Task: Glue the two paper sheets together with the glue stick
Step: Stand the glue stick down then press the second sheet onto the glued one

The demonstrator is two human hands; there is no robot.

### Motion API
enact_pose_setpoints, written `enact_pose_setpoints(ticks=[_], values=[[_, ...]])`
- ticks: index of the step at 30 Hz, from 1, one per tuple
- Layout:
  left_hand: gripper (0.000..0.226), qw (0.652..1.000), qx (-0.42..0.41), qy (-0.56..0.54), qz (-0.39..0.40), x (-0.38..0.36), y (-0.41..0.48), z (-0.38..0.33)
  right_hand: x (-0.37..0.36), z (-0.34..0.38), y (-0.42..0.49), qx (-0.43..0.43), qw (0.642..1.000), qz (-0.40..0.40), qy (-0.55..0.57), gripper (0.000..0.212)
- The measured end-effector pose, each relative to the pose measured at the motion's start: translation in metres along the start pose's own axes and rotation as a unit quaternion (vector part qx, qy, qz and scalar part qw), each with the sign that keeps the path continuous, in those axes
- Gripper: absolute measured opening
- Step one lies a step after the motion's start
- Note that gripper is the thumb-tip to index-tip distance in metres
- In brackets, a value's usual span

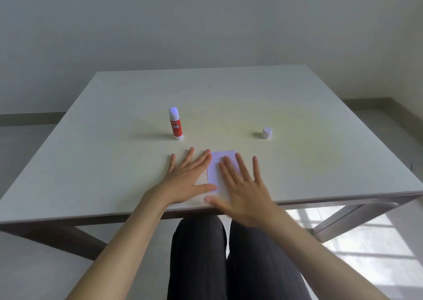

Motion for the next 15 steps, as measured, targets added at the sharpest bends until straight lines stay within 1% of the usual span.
enact_pose_setpoints(ticks=[1, 3, 4, 7, 9, 11, 12, 14, 15], values=[[0.084, 1.000, 0.001, -0.003, -0.001, 0.000, 0.000, 0.000, -0.003, 0.012, -0.010, 0.023, 1.000, 0.004, 0.016, 0.108], [0.084, 1.000, 0.000, -0.006, 0.002, 0.000, 0.000, 0.000, -0.005, 0.011, -0.016, 0.035, 0.999, 0.008, 0.030, 0.099], [0.084, 1.000, -0.001, -0.007, 0.005, 0.000, 0.001, 0.000, -0.002, 0.001, -0.013, 0.023, 0.999, 0.005, 0.026, 0.094], [0.084, 1.000, 0.001, -0.004, 0.011, 0.002, 0.000, 0.000, 0.003, -0.035, 0.005, -0.046, 0.999, 0.019, 0.004, 0.087], [0.085, 1.000, 0.002, -0.003, 0.012, 0.002, -0.001, 0.000, 0.004, -0.033, 0.009, -0.067, 0.998, 0.012, -0.004, 0.091], [0.084, 1.000, 0.004, -0.007, 0.012, 0.001, -0.001, 0.000, 0.001, -0.009, 0.001, -0.036, 0.999, 0.002, 0.007, 0.104], [0.084, 1.000, 0.004, -0.004, 0.012, 0.001, -0.001, 0.000, -0.002, 0.004, -0.007, -0.012, 1.000, 0.005, 0.021, 0.107], [0.084, 1.000, 0.004, 0.000, 0.012, 0.001, 0.000, 0.000, -0.005, 0.010, -0.014, 0.017, 0.999, 0.011, 0.044, 0.103], [0.084, 1.000, 0.004, -0.002, 0.014, 0.001, 0.000, 0.000, -0.003, 0.004, -0.011, 0.016, 0.999, 0.010, 0.041, 0.099]])
Point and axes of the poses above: each hand's wrist, its own y-axis towards the middle knuckle, its own x-axis out of the back of the hand, z = x × y, the point moved 6 cm from there along y, towards the middle knuckle, and after that the axes turned 12 degrees about -z, right-handed, at the moved point
